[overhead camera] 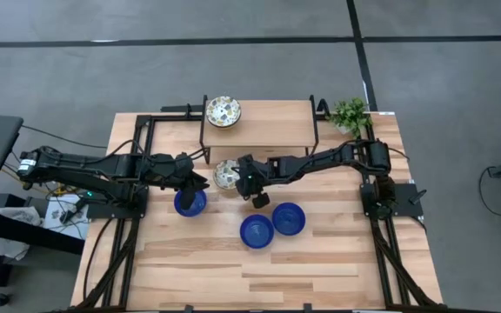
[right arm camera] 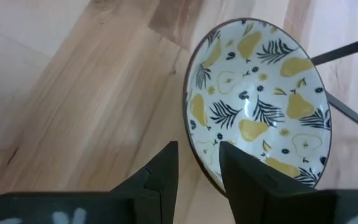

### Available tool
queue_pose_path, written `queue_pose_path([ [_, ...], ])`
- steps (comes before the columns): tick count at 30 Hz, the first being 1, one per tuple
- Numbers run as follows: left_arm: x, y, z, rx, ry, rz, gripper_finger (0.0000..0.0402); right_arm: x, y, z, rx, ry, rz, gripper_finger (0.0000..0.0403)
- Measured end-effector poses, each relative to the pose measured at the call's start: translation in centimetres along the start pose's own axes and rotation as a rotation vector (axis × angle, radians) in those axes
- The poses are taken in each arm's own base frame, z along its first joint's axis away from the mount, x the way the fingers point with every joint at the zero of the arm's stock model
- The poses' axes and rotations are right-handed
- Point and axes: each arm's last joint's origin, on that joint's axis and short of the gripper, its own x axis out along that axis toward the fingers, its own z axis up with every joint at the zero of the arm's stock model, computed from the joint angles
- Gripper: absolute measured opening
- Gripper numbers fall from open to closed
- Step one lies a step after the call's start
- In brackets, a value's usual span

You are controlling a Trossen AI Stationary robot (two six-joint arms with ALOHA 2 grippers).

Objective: Pick & Place Mini bowls
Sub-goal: Stack the white patterned bowl on top of the white patterned bowl on the shelf

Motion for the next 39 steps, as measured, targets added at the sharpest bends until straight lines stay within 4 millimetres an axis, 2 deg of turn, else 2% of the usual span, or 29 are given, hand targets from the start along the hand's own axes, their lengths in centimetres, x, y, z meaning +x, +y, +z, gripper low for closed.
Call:
queue_pose_path([
  [16, 0.0, 0.0, 0.0, 0.000, -0.002, 0.003, 0.0100, 0.0, -0.5, -0.4, -0.109, 0.004, -0.005, 0.0107],
  [39, 0.0, 0.0, 0.1, -0.002, -0.014, 0.010, 0.0100, 0.1, -1.3, -1.0, -0.084, -0.007, 0.001, 0.0107],
])
